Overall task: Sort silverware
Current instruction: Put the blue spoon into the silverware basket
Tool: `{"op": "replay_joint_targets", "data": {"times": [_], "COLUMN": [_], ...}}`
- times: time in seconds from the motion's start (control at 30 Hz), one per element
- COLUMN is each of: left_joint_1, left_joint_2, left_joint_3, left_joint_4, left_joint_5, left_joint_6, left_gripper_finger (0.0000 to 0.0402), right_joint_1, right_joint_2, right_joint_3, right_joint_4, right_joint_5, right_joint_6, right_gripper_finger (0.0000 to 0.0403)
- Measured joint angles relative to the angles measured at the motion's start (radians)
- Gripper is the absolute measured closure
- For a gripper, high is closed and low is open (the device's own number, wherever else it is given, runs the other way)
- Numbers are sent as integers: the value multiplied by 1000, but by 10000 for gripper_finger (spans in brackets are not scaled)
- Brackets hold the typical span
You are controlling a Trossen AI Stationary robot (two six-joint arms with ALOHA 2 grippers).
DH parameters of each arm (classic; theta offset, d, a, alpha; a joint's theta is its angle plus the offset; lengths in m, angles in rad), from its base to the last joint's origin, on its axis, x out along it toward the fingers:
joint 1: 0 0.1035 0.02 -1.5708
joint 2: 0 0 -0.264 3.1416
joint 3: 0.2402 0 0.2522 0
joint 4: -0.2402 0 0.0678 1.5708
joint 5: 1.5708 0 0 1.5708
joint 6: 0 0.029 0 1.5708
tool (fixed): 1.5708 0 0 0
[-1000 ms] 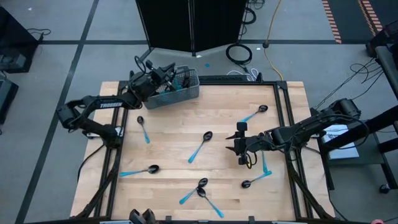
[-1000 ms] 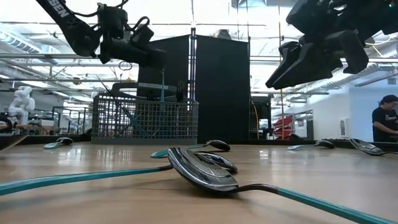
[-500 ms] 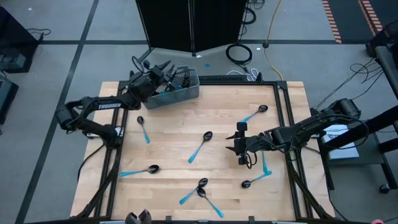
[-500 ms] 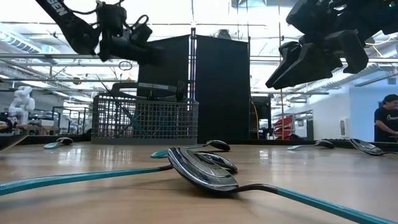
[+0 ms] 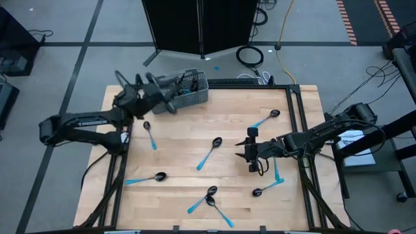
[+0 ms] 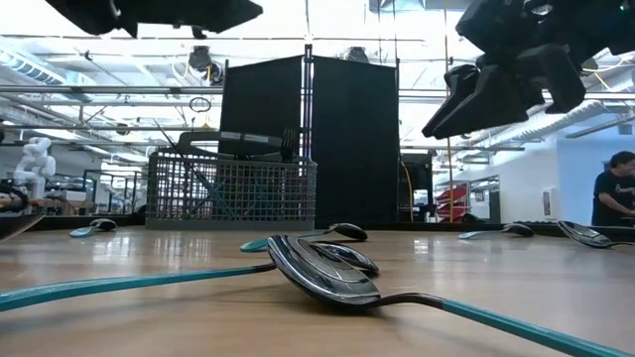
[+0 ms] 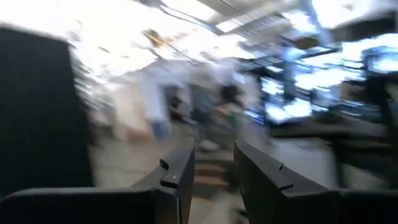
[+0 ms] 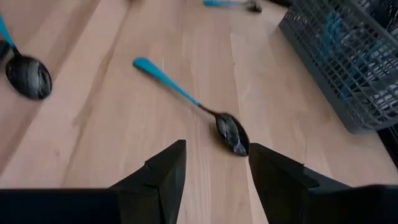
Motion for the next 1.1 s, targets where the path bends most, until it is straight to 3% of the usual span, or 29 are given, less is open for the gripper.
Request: {"op": "replay_joint_targets", "data": {"times": [0.13, 0.27, 0.33, 0.43, 0.5, 0.6, 0.73, 0.93, 1.1], "left_joint_1": [-108, -241, -326, -451, -523, -605, -692, -747, -750], "left_joint_2": [18, 100, 164, 267, 328, 399, 441, 419, 398], "left_joint_3": [0, 0, 0, 0, 0, 0, -1, -1, -1], "left_joint_4": [-143, -118, -23, 139, 209, 234, 125, 55, 4], "left_joint_5": [123, 202, 203, 175, 142, 82, -19, -268, -274], "left_joint_6": [-131, -207, -215, -190, -140, -98, -97, -40, -42], "left_gripper_finger": [292, 292, 292, 292, 292, 292, 292, 292, 292], "right_joint_1": [7, 7, 6, 17, 43, 100, 146, 162, 199], "right_joint_2": [0, 0, 0, 0, 0, 1, 10, 15, 15], "right_joint_3": [0, 0, 1, 27, 70, 156, 267, 348, 325], "right_joint_4": [83, 196, 241, 224, 110, -177, -489, -804, -1066], "right_joint_5": [0, -4, -69, -257, -335, -360, -360, -360, -361], "right_joint_6": [37, 132, 168, 259, 346, 471, 648, 945, 1247], "right_gripper_finger": [234, 234, 234, 234, 234, 234, 234, 234, 234]}}
